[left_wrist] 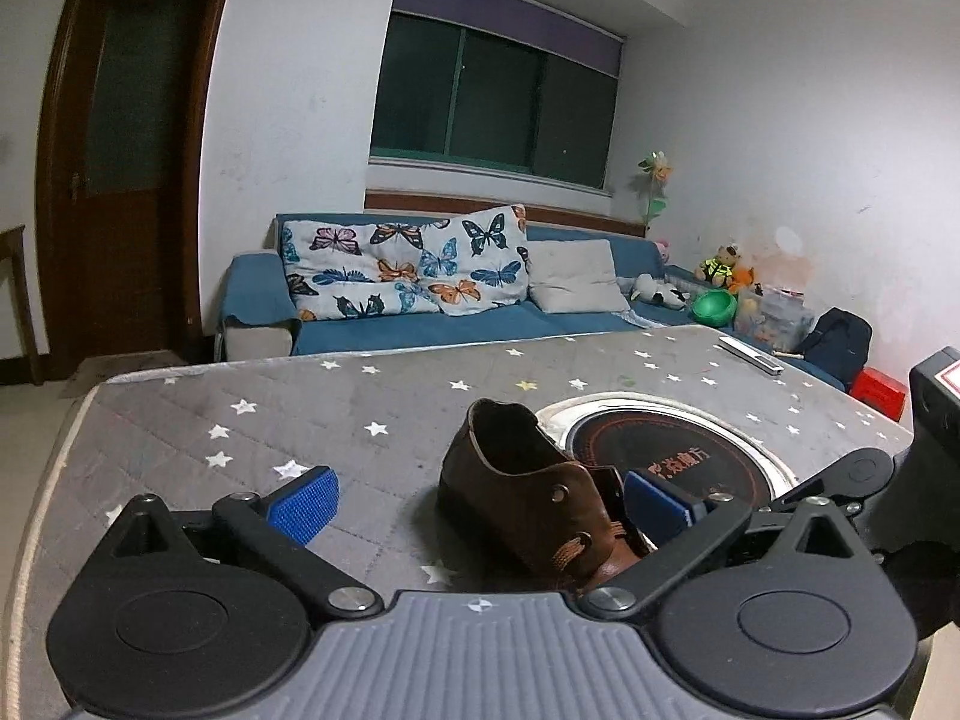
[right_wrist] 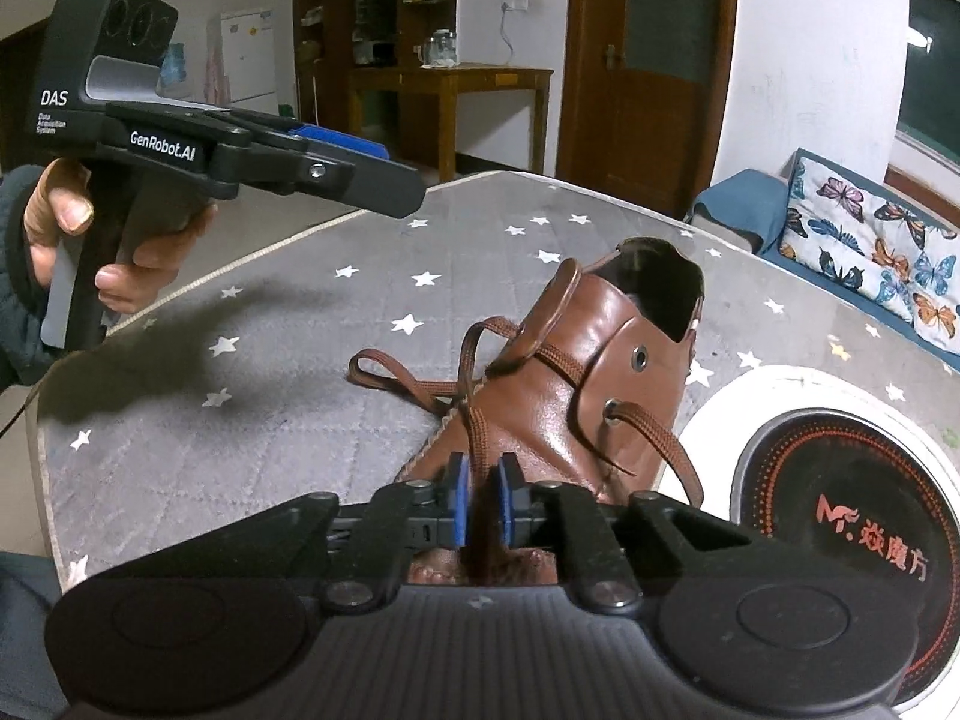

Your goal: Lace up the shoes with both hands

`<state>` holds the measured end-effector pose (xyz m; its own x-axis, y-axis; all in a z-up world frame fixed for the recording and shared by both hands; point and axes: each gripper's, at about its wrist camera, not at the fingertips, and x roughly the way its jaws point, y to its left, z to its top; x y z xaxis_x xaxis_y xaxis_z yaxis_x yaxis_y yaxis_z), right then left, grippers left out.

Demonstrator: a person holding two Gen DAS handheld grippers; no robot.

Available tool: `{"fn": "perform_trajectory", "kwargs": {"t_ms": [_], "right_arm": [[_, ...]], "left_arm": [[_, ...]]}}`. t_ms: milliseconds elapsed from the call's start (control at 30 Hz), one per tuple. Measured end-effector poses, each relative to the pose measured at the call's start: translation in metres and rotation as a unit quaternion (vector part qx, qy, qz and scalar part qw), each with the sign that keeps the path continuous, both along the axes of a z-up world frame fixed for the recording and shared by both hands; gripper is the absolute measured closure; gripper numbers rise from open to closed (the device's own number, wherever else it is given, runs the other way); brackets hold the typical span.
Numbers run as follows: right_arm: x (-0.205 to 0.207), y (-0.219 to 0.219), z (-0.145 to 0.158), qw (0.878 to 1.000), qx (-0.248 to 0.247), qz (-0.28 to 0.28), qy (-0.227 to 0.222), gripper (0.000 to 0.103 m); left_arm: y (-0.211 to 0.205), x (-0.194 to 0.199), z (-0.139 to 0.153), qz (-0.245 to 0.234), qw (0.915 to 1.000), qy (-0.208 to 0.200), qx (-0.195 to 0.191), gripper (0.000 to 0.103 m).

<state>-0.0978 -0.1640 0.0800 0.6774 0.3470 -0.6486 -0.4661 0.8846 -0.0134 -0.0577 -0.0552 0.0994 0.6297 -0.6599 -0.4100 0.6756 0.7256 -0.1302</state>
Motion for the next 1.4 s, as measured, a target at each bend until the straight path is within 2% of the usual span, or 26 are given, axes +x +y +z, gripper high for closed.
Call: {"fn": "perform_trajectory", "kwargs": {"t_ms": [100, 333, 533, 633, 700, 867, 1400], "right_arm": [[0.0, -0.001, 0.0, 1.0, 0.001, -0.002, 0.001, 0.071], [0.004, -0.007, -0.002, 1.0, 0.01, -0.009, 0.008, 0.06], [0.007, -0.012, -0.003, 1.0, 0.021, -0.013, 0.014, 0.05], [0.007, -0.014, -0.003, 0.999, 0.029, -0.014, 0.016, 0.04], [0.006, -0.014, -0.004, 0.999, 0.028, -0.009, 0.016, 0.029], [0.0, -0.005, -0.01, 1.0, 0.018, 0.008, 0.016, 0.025], [-0.016, -0.007, 0.003, 1.0, 0.025, 0.015, -0.003, 0.025]], "left_arm": [[-0.002, 0.003, 0.0, 0.001, 0.9998, 0.016, -0.011, 0.0], [-0.006, 0.008, -0.001, 0.014, 0.999, 0.024, -0.035, 0.0], [-0.005, 0.017, -0.003, 0.02, 0.996, 0.066, -0.057, 0.0], [-0.007, 0.018, -0.004, 0.027, 0.9957, 0.067, -0.058, 0.0], [-0.009, 0.016, -0.004, 0.032, 0.9966, 0.057, -0.05, 0.0], [-0.016, 0.015, -0.004, 0.036, 0.9978, 0.045, -0.034, 0.0], [-0.025, 0.014, -0.008, 0.04, 0.9973, 0.051, -0.035, 0.0]]}}
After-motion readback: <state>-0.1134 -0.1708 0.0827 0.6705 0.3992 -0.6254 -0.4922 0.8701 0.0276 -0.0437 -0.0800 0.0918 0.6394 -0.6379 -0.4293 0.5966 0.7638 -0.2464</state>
